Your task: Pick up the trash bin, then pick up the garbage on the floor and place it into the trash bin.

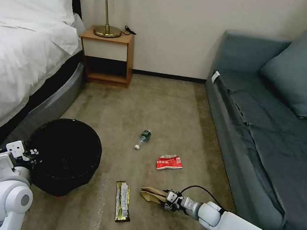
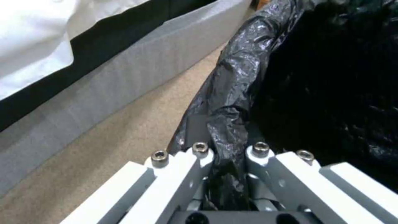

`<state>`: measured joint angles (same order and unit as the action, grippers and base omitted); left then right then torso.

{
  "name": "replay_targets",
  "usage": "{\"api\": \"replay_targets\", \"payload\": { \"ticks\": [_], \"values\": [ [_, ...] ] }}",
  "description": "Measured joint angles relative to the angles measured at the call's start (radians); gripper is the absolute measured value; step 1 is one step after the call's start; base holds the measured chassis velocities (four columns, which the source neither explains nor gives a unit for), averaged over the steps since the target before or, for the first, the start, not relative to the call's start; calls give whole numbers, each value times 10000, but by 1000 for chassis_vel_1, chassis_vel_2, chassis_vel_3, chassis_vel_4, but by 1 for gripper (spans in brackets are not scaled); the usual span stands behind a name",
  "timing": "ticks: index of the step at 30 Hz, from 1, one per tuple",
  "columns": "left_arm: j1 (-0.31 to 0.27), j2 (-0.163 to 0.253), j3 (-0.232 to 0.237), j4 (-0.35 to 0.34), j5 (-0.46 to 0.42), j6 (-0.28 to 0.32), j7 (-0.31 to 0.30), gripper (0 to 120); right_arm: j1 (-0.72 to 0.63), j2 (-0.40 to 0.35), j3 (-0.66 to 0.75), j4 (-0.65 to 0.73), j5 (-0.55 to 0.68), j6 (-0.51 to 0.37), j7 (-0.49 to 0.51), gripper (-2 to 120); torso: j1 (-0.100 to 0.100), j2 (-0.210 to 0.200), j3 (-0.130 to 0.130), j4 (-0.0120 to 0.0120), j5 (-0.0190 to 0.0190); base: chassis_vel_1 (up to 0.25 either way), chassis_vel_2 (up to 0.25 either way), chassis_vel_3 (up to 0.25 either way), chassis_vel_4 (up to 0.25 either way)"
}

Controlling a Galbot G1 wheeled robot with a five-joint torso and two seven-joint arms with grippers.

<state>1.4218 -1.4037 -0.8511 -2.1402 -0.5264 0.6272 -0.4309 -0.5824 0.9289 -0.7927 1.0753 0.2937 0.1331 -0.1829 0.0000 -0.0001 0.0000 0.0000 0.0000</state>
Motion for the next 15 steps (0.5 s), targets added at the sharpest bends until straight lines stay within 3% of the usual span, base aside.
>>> {"api": "replay_targets", "payload": {
  "ticks": [8,15],
  "values": [
    [15,-8,10,2,14,0,0,3,-96,-30,93,6,-91,94,4,5,0,0,0,0,0,0,0,0,0],
    [19,-36,48,32,56,-7,0,3,-219,-166,325,356,2,181,136,0,0,0,0,0,0,0,0,0,0]
  ]
}}
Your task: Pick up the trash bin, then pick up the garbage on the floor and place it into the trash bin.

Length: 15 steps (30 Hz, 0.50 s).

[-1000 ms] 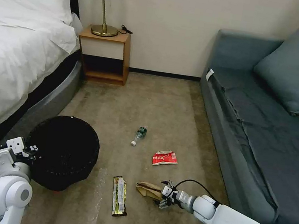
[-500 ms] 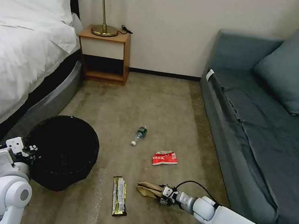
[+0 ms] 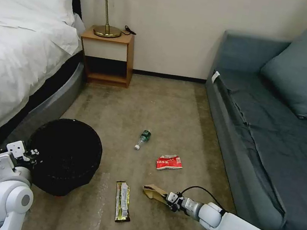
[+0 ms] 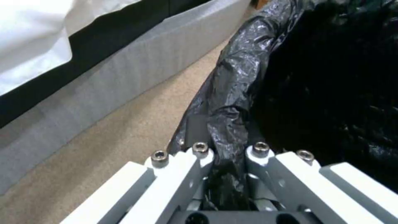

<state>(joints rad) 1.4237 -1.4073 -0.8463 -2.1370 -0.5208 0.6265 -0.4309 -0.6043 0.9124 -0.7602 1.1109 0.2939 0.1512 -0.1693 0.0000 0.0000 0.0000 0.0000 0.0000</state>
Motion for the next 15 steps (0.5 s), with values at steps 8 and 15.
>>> {"api": "replay_targets", "payload": {
  "ticks": [8,15],
  "values": [
    [13,17,33,2,9,-3,2,3,-174,-485,1491,1787,726,-39,420,0,0,-1,0,-1,2,0,0,0,0],
    [31,24,133,1,44,-4,4,3,75,-1001,2848,4858,2375,-1030,1185,0,0,0,0,-2,-3,0,0,0,0]
  ]
}}
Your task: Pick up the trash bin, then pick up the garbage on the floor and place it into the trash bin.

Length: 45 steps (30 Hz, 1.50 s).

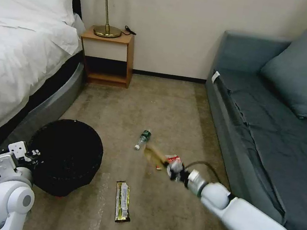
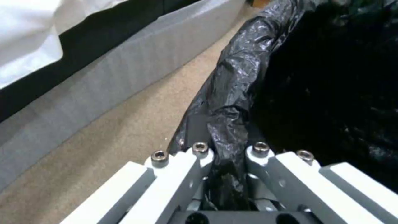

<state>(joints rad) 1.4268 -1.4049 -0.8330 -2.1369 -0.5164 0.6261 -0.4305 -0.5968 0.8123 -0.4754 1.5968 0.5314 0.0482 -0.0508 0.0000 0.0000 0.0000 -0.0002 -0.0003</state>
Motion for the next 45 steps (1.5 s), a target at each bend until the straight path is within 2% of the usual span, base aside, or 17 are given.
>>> {"api": "replay_targets", "payload": {
  "ticks": [1,2,4,6,7,11,12,16,20,24,30,34,38,39,43,44,45],
  "values": [
    [5,-7,34,2,22,-3,2,3,176,-19,35,786,435,-302,283,0,0,0,0,0,-3,0,0,0,0],
    [5,-7,34,2,22,-3,2,3,176,-19,35,786,435,-302,283,0,0,0,0,0,-3,0,0,0,0],
    [7,-32,120,15,78,-16,0,3,575,170,-208,2031,1388,-902,909,0,0,0,0,1,0,0,0,0,0],
    [27,-109,275,-3,135,-17,1,3,1258,883,-1177,2793,2418,-1290,1948,0,0,0,0,3,-1,0,0,0,0],
    [27,-109,275,-3,135,-17,1,3,1258,883,-1177,2793,2418,-1290,1948,0,0,0,0,3,-1,0,0,0,0],
    [122,-231,462,-145,253,-16,2,3,2290,2423,-2990,2416,2778,-1445,2903,0,0,0,0,3,-1,0,0,0,0],
    [122,-231,462,-145,253,-16,2,3,2290,2423,-2990,2416,2778,-1445,2903,0,0,0,0,3,-1,0,0,0,0],
    [213,-308,556,-308,327,-17,-2,3,2935,4177,-4418,1101,2594,-1346,3289,0,0,0,1,10,3,0,0,0,0],
    [236,-315,544,-363,338,-17,-11,3,3151,4523,-4971,549,2299,-1367,3320,0,0,0,1,6,0,0,0,0,0],
    [235,-327,531,-393,338,-17,-9,3,3253,4476,-5275,440,2105,-1572,3351,1,0,0,1,1,1,0,0,0,0],
    [168,-351,573,-390,339,-17,-9,3,3247,4435,-5317,366,1792,-1613,3369,25,0,0,0,1,2,0,0,0,0],
    [162,-354,590,-375,341,-17,-9,3,3232,4439,-5267,334,1710,-1605,3364,35,0,0,1,1,2,0,0,0,0],
    [170,-357,589,-360,350,-17,-7,3,3152,4450,-5131,323,1612,-1570,3361,54,0,0,1,1,2,0,0,0,0],
    [170,-357,589,-360,350,-17,-7,3,3152,4450,-5131,323,1612,-1570,3361,54,0,0,1,1,2,0,0,0,0],
    [185,-359,561,-366,350,-17,-5,3,3012,4580,-4284,505,1588,-1608,3488,72,0,-1,1,3,3,0,0,0,0],
    [185,-359,561,-366,350,-17,-5,3,3012,4580,-4284,505,1588,-1608,3488,72,0,-1,1,3,3,0,0,0,0],
    [183,-357,544,-366,350,-17,-5,3,2998,4555,-3975,600,1595,-1643,3555,77,0,0,1,5,3,0,0,0,0]
  ]
}}
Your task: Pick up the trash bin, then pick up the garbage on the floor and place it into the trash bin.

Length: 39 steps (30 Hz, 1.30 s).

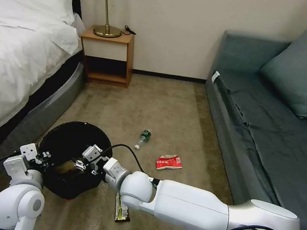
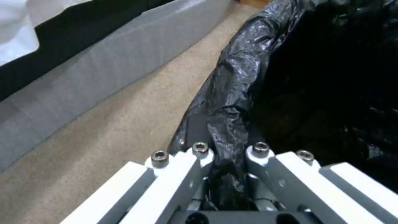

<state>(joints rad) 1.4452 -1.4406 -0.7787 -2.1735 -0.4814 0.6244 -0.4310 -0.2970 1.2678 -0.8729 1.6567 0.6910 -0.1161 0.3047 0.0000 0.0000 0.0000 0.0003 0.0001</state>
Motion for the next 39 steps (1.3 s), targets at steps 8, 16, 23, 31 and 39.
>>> {"api": "replay_targets", "payload": {
  "ticks": [8,16,23,31,39],
  "values": [
    [-57,41,-207,77,-7,-14,19,3,-563,-1892,2055,934,940,-1643,2114,99,0,0,0,-6,3,0,0,0,0],
    [-115,50,-225,197,-25,-43,35,3,-1962,-3165,1700,1404,1748,-3007,3724,100,-1,0,0,-5,2,0,0,0,0],
    [-64,64,-303,233,-47,-80,45,3,-2324,-2922,410,1301,3410,-3199,4822,100,-1,1,-1,-3,0,0,0,0,0],
    [41,73,-409,108,-98,-81,49,3,-2325,-2344,-762,557,4073,-3206,5262,100,-1,1,-1,-5,-4,0,0,0,0],
    [81,40,-555,85,-244,-119,59,3,-2130,-632,-2039,-1063,4671,-2843,5330,100,0,1,-1,-2,-3,0,0,0,0]
  ]
}}
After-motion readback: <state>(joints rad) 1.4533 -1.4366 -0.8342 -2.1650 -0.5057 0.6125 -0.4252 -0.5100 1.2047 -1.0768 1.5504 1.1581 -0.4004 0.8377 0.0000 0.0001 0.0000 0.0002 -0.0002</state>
